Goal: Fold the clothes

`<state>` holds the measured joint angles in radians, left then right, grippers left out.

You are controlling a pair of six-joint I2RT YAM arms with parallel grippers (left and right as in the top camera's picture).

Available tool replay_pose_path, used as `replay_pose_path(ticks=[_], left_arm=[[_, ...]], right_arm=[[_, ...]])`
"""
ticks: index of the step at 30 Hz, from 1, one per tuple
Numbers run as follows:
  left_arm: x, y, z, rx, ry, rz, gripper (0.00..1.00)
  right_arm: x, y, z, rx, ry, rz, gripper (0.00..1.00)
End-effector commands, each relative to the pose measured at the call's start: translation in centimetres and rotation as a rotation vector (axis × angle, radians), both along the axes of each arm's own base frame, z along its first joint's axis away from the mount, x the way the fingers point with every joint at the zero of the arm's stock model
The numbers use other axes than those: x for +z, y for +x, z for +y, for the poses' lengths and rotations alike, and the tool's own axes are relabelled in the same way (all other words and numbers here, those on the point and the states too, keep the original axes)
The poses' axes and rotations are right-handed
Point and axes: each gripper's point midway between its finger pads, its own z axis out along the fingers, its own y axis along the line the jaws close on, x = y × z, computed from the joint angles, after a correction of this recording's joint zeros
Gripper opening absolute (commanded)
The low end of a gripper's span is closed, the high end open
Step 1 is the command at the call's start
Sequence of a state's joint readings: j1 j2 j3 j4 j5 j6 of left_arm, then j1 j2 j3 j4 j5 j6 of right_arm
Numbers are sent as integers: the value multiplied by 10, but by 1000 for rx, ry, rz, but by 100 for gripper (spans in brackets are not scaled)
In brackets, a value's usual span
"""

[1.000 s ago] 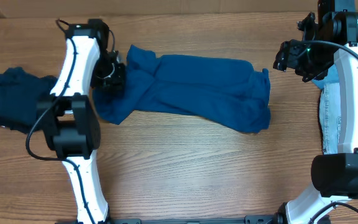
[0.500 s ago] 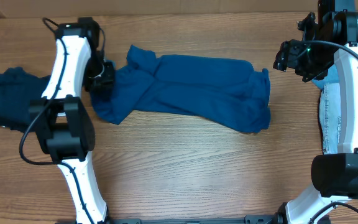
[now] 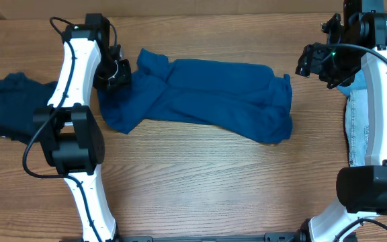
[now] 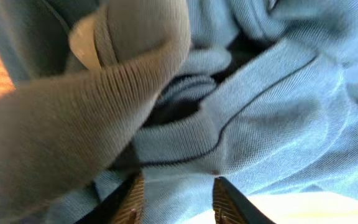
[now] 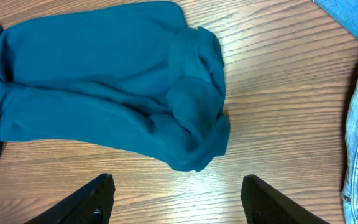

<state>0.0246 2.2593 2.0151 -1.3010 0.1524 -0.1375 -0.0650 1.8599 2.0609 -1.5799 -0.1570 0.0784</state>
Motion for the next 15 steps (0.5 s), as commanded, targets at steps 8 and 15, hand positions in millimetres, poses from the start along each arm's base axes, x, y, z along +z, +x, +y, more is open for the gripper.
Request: replay_pose_path(ticks=[8, 15], left_arm=[[-18, -37, 10, 77, 59, 166, 33], [24, -35, 23, 77, 106, 69, 40]], right_arm=[[11, 2, -1, -3, -1, -36, 69], [11, 2, -1, -3, -1, -35, 69]])
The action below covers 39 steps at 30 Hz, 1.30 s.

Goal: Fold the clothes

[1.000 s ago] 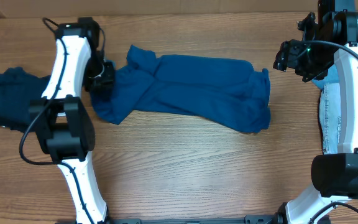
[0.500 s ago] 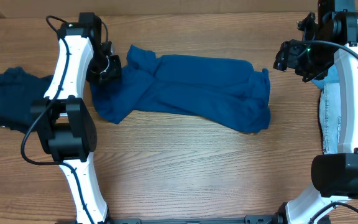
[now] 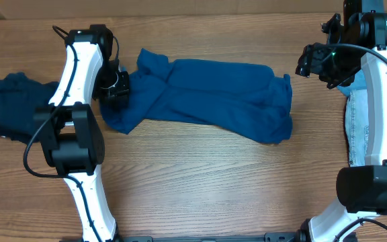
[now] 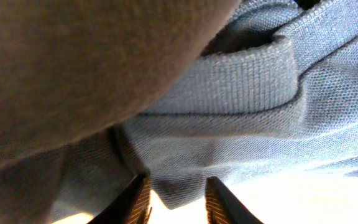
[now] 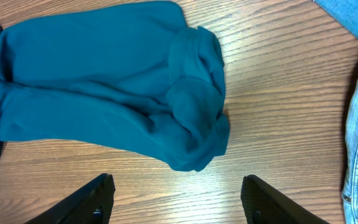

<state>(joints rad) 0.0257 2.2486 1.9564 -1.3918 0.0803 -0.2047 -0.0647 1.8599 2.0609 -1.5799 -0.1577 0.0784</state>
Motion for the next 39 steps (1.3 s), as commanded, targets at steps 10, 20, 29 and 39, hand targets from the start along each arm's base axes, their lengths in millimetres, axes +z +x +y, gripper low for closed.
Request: replay_pose_path(ticks=[10, 20, 29, 39], left_arm=[[-17, -5, -3, 29, -27, -52, 42], [-1, 11, -7, 29, -54, -132, 30], [18, 14, -4, 9, -34, -180, 28], [14, 16, -4, -14, -27, -186, 26]], right_arm=[[11, 1, -1, -4, -2, -35, 69], [11, 2, -1, -4, -2, -37, 69], [11, 1, -1, -4, -2, -35, 69], [11, 1, -1, -4, -2, -35, 69]])
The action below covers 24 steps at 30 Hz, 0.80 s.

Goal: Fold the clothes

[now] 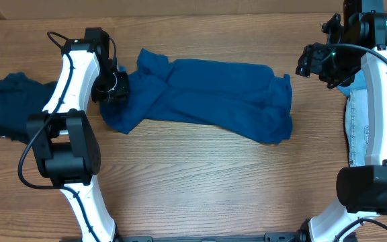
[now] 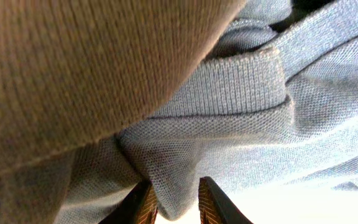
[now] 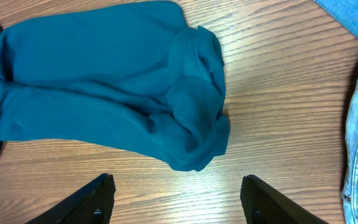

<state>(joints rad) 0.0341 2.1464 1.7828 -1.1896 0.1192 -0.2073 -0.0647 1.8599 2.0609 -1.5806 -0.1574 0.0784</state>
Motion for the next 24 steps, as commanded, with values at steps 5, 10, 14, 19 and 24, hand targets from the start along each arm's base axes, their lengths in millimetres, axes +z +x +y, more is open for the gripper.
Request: replay_pose_path(ticks=[5, 10, 14, 19, 24], left_arm=[[14, 9, -1, -25, 10, -64, 22], [9, 8, -2, -29, 9, -56, 21], [3, 2, -8, -43, 8, -33, 4], [56, 11, -8, -50, 12, -123, 4], [215, 22, -5, -76, 49, -498, 4]], right_arm=[[11, 2, -1, -4, -1, -35, 68], [11, 1, -1, -4, -1, -35, 69], [10, 1, -1, -3, -2, -32, 68], [10, 1, -3, -7, -15, -32, 68], [12, 8, -3, -9, -8, -61, 70]])
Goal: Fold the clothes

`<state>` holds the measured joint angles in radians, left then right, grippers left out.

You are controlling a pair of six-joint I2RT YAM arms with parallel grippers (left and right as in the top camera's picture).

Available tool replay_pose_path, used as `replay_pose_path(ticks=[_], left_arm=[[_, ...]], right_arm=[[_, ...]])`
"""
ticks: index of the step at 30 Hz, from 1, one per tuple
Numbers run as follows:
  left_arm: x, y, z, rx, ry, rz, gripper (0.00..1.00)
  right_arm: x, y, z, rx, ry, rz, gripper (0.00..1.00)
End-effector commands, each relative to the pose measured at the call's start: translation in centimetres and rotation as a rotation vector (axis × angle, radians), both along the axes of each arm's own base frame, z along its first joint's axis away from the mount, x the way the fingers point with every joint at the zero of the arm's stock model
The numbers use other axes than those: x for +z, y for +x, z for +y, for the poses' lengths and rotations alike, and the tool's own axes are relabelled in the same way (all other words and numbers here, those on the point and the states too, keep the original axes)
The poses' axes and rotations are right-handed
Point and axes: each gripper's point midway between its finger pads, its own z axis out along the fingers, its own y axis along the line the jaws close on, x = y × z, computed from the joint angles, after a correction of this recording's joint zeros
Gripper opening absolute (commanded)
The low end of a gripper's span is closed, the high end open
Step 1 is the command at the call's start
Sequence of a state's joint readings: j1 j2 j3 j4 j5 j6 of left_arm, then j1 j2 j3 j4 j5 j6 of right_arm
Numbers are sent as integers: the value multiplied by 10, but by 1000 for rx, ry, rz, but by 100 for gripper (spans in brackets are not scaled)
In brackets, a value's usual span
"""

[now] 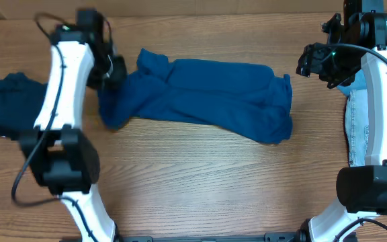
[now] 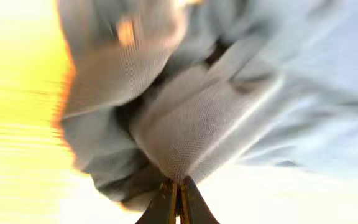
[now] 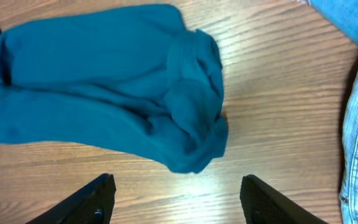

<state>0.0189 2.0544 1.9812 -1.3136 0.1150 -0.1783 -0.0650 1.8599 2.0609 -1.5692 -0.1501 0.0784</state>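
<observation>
A blue garment (image 1: 207,97) lies crumpled across the wooden table, long side running left to right. My left gripper (image 1: 111,69) sits at its left end; in the left wrist view the gripper (image 2: 178,200) is shut on a pinch of the blue cloth (image 2: 197,124), which hangs blurred from the tips. My right gripper (image 1: 312,64) hovers beyond the garment's right end. In its wrist view the right gripper (image 3: 176,199) stands wide open above bare wood, with the garment's right end (image 3: 191,118) ahead of it.
A dark navy garment (image 1: 9,104) lies bunched at the table's left edge. Light blue denim (image 1: 363,121) lies at the right edge, also seen as denim in the right wrist view. The table's far edge runs along the top.
My left gripper has shut on the cloth at the garment's left end and has risen and shifted toward the far edge, lifting that end a little. The right arm is unchanged.
My left gripper was open, pressed into the garment's left end, first with folds between its fingers, then closer on a ribbed edge. Later its fingers stood narrower around that cloth. Now it is shut on the cloth and raised. My right gripper stayed open throughout.
</observation>
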Motion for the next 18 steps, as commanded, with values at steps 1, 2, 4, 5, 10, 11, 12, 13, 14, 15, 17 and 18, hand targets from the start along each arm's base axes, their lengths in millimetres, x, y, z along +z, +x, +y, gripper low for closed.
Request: replay_pose_path(ticks=[1, 2, 4, 5, 10, 11, 12, 13, 14, 15, 17, 18], left_arm=[[148, 1, 0, -31, 35, -389, 4], [168, -3, 0, -40, 40, -440, 4], [183, -13, 0, -40, 42, -470, 4], [183, -17, 0, -48, 45, -464, 4], [176, -22, 0, -67, 52, -433, 4], [176, -22, 0, -72, 54, -433, 4], [176, -22, 0, -72, 54, -430, 4], [176, -23, 0, -81, 57, -429, 4], [175, -23, 0, -89, 61, -428, 4], [175, -23, 0, -89, 61, -428, 4], [175, -23, 0, -90, 61, -428, 4], [175, -23, 0, -90, 61, -428, 4]], right_arm=[[11, 7, 2, -2, 16, -54, 71], [10, 8, 5, 4, 36, -50, 71], [2, 9, 8, 8, 56, -23, 71], [-8, 9, 8, 7, 58, 2, 70], [-76, 7, 10, -24, 106, 165, 64], [-96, 1, 18, -17, 157, 217, 61], [-107, -4, 23, -8, 186, 245, 61], [-121, -10, 28, 6, 216, 275, 61], [-138, -17, 32, 6, 241, 301, 62], [-147, -20, 31, -3, 245, 309, 67], [-155, -21, 32, -11, 279, 307, 70], [-159, -21, 31, -17, 291, 305, 72]])
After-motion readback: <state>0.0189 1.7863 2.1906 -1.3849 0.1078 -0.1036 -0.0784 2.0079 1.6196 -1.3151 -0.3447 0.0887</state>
